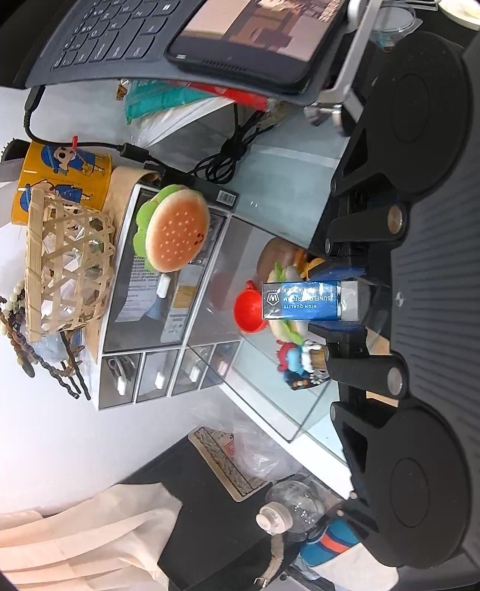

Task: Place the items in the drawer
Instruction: 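Carry the blue eraser over the open drawer and lower it in, then open the right gripper to release the eraser and lift away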

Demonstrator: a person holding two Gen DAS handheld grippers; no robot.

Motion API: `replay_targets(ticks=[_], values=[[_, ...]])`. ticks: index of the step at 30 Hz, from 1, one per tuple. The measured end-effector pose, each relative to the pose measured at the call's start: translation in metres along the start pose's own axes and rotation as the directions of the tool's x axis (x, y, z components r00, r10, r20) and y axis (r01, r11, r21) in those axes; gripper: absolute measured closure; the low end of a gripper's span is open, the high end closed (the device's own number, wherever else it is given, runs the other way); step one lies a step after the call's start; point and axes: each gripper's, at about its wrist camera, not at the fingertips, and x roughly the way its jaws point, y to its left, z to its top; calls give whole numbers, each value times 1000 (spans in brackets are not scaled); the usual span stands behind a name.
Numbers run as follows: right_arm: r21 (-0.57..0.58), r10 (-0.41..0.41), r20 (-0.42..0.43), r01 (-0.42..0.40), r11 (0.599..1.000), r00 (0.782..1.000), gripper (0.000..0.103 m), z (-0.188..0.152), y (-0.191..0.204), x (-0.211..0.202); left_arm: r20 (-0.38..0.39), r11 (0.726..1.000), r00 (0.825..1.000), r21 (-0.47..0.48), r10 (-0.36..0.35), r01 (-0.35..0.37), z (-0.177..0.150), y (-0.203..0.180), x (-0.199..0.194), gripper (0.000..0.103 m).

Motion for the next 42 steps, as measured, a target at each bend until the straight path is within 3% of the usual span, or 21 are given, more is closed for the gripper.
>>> replay_targets(ticks=[25, 34, 42], values=[[56, 13, -23, -12, 998, 1000, 77, 21, -1, 61, 3, 1000, 1000, -22, -13, 13, 0, 4, 1, 5], [31, -5, 6, 5, 999, 1000, 75, 15, 2, 35, 2, 1000, 1000, -2, -3, 3, -1, -1, 3, 5], [-17, -60, -37, 59, 998, 998, 75, 4, 6, 30, -1, 1000, 1000, 7, 6, -6, -1, -3, 3, 5]])
